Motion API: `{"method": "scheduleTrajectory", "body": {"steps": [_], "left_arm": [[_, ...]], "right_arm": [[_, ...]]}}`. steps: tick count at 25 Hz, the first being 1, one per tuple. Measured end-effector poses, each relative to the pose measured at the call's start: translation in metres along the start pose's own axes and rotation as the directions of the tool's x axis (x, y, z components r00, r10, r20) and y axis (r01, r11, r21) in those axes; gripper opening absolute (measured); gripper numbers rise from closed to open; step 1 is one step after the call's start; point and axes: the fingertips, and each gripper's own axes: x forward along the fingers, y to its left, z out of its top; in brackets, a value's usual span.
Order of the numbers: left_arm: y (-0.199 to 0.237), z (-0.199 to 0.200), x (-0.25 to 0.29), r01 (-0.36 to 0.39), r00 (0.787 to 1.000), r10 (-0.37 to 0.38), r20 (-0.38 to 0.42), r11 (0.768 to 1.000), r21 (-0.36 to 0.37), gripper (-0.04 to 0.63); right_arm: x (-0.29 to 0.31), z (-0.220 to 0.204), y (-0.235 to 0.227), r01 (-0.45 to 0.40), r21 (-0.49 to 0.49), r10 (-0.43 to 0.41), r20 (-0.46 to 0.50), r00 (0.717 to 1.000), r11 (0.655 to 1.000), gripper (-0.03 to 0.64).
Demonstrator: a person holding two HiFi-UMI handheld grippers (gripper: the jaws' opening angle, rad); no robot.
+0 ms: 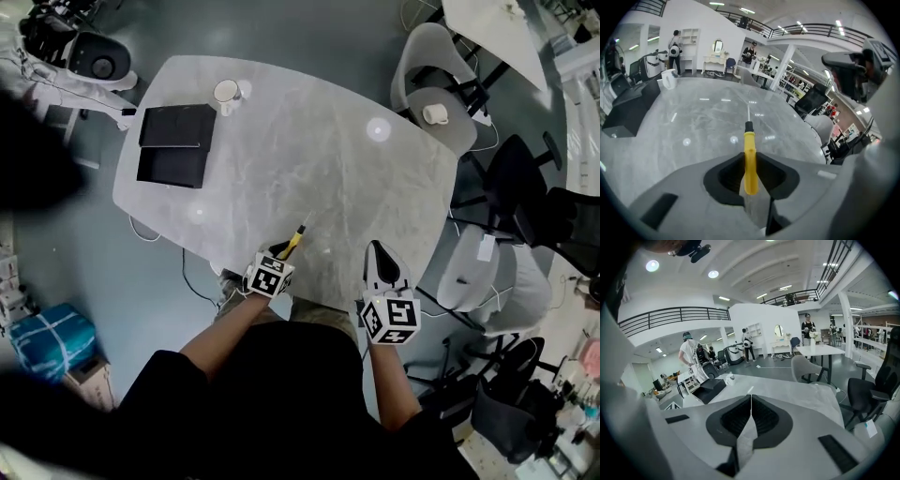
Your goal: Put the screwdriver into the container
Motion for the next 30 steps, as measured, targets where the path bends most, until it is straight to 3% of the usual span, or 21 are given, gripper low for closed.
{"method": "scheduleTrajectory", "body": {"steps": [6,14,22,30], "left_arm": [[0.061,-0.031,-0.059,-0.013,0.995,0.022,0.096,0.995,-0.100,0.086],[0.176,-0.076,-0.155,-0.031,0.988,0.043,0.151,0.996,-0.083,0.086],[0.289,-0.112,-0.237,-0.057,0.987,0.056,0.150,0.998,0.003,0.086],[0.366,-0.111,-0.284,-0.068,0.987,0.050,0.150,0.991,0.117,0.086]], "right_arm": [[0.026,0.001,0.086,-0.046,-0.042,0.046,0.006,0.999,0.998,0.014],[0.067,-0.015,0.247,-0.129,-0.062,0.127,-0.025,0.992,0.990,0.014],[0.110,0.004,0.392,-0.133,-0.045,0.134,0.012,0.991,0.990,0.014],[0.115,0.014,0.466,-0.077,-0.029,0.078,0.044,0.996,0.997,0.014]]}}
